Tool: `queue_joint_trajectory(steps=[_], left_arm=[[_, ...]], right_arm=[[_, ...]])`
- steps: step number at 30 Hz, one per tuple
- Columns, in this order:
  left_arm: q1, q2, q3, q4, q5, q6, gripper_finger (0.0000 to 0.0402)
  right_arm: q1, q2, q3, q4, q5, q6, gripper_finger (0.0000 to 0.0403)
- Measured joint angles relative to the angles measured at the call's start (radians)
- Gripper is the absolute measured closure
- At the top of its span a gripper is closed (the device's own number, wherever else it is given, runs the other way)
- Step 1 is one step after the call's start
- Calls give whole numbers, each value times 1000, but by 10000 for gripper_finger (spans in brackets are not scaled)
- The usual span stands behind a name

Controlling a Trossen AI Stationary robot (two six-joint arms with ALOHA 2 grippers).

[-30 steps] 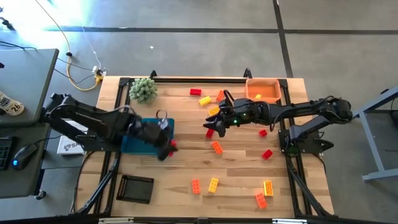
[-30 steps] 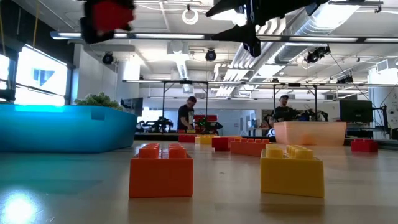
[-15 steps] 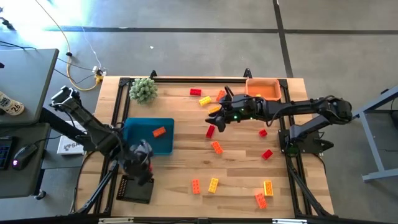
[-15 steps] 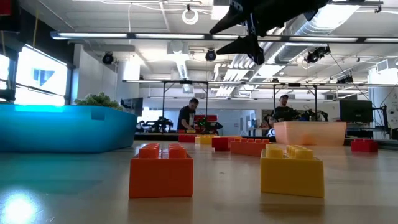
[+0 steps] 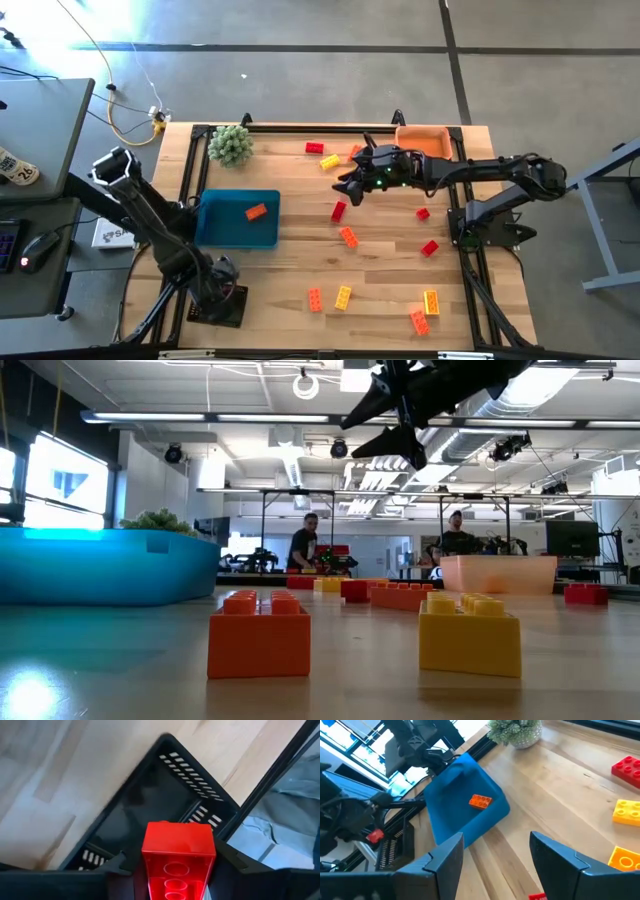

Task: Sort & place blocks by color
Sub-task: Put the red game piece into the black bin, then put the yellow game piece into the orange bin

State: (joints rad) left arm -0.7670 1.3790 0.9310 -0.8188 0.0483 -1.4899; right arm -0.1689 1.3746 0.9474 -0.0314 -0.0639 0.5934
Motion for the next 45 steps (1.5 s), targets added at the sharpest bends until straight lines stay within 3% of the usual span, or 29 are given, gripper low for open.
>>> queue_joint_trajectory(steps=[14,21,30,36,45], left_arm=[[25,42,0,24,68,-8,192],[71,12,0,54,81,0,190],[126,-115,0,92,71,0,190],[193,-250,0,81,-108,93,190],[465,-444,0,86,-405,387,190]], right_arm=[[-3,1,0,-40,-8,-84,189],[-60,1,0,-48,-62,-291,189],[-186,1,0,-76,-152,-582,189],[-247,56,0,-72,-175,-785,189],[-297,200,0,-63,-175,-972,189]])
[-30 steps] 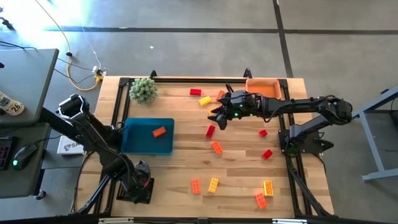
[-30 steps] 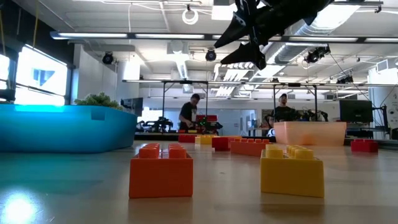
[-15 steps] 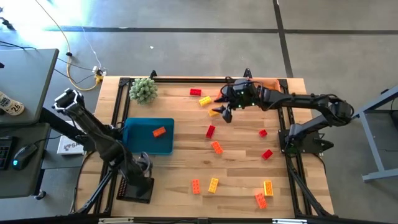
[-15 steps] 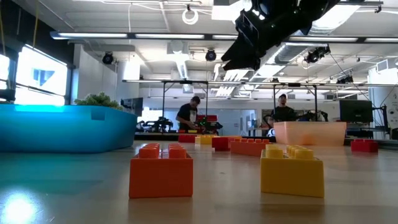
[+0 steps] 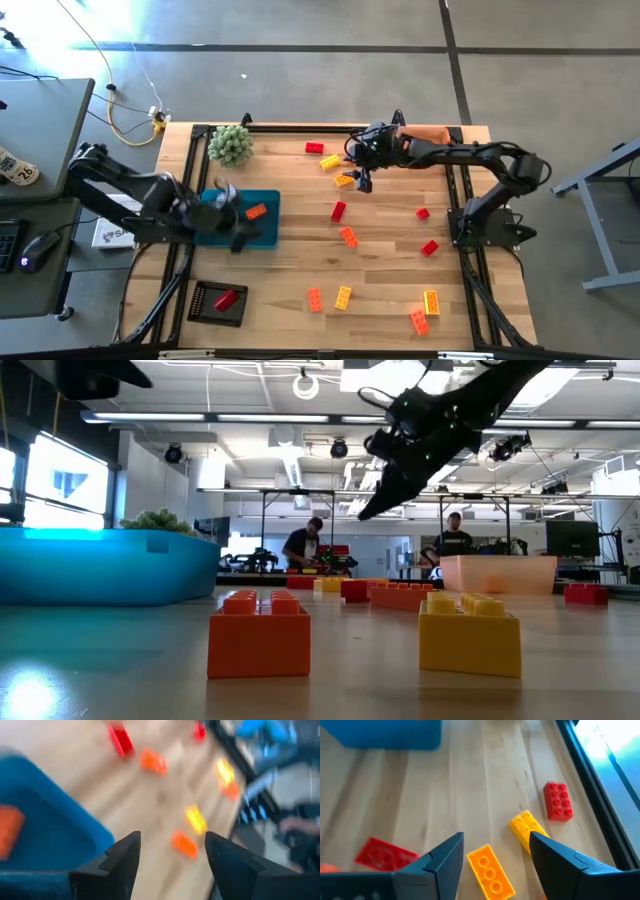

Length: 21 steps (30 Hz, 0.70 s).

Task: Sort & place blocks by color
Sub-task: Put the yellow game piece into the orange bin

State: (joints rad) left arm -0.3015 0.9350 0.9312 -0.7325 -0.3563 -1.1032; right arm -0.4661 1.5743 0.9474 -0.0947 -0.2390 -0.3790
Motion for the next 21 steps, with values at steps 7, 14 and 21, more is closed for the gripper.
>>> queue_joint_trajectory(steps=[7,14,21], left_arm=[[207,-80,0,106,-46,262,190],[392,-82,0,173,23,433,190],[560,-73,0,169,94,517,190]], right_arm=[[-36,83,0,3,-2,-74,189],[-62,152,68,-54,-6,-75,189],[-64,269,293,-295,-2,-174,189]])
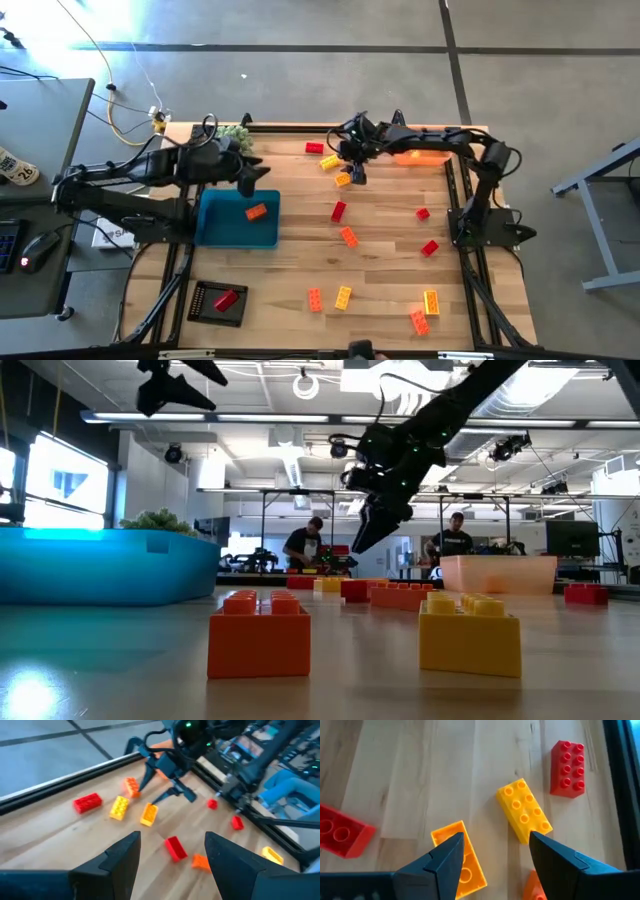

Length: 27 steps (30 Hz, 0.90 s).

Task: Sort & place blocks by color
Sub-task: Put the yellow game piece into the orange bin

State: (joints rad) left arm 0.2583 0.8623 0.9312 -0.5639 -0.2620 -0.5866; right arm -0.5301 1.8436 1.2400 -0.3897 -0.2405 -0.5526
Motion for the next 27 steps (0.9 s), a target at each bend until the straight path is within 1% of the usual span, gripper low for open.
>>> queue_joint_trajectory(steps=[5,8,16,19,27], left_arm=[[81,-1,0,0,52,33,190],[115,-1,0,0,76,50,190],[189,10,0,-3,79,78,190],[214,24,0,-4,84,108,190],[273,73,0,-5,93,127,190]], right_arm=[[0,71,115,-150,1,-66,189],[6,95,147,-203,0,-115,190],[36,109,112,-243,-2,-178,190],[47,109,96,-225,3,-182,190],[66,174,93,-226,72,-158,190]])
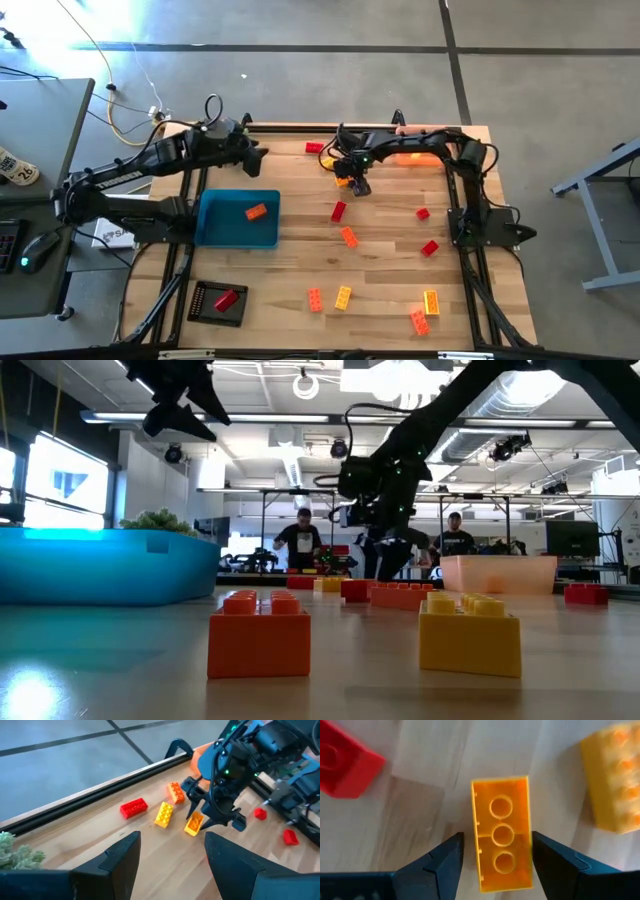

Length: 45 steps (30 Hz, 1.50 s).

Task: Sort & place blocks by color
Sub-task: Put the yellow game piece into the orange bin

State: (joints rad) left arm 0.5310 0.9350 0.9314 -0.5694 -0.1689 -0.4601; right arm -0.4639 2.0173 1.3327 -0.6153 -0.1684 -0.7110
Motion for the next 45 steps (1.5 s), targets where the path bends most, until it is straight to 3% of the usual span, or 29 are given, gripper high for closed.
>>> queue_joint_trajectory(steps=[4,9,19,27,32,39,45], left_arm=[[22,24,0,1,3,37,190],[47,43,0,2,4,83,190],[88,54,0,18,5,154,190],[119,54,0,21,7,169,190],[120,54,0,21,7,177,190],[120,54,0,21,7,176,190],[120,54,0,21,7,176,190]], right_arm=[[14,8,2,-3,9,33,210],[26,8,3,-12,16,111,293],[25,-18,-1,-40,33,445,294],[-8,-114,-1,-80,167,575,294],[-48,-182,0,-161,323,630,294],[-148,-290,0,-274,469,758,294],[-268,-344,1,-381,516,899,294]])
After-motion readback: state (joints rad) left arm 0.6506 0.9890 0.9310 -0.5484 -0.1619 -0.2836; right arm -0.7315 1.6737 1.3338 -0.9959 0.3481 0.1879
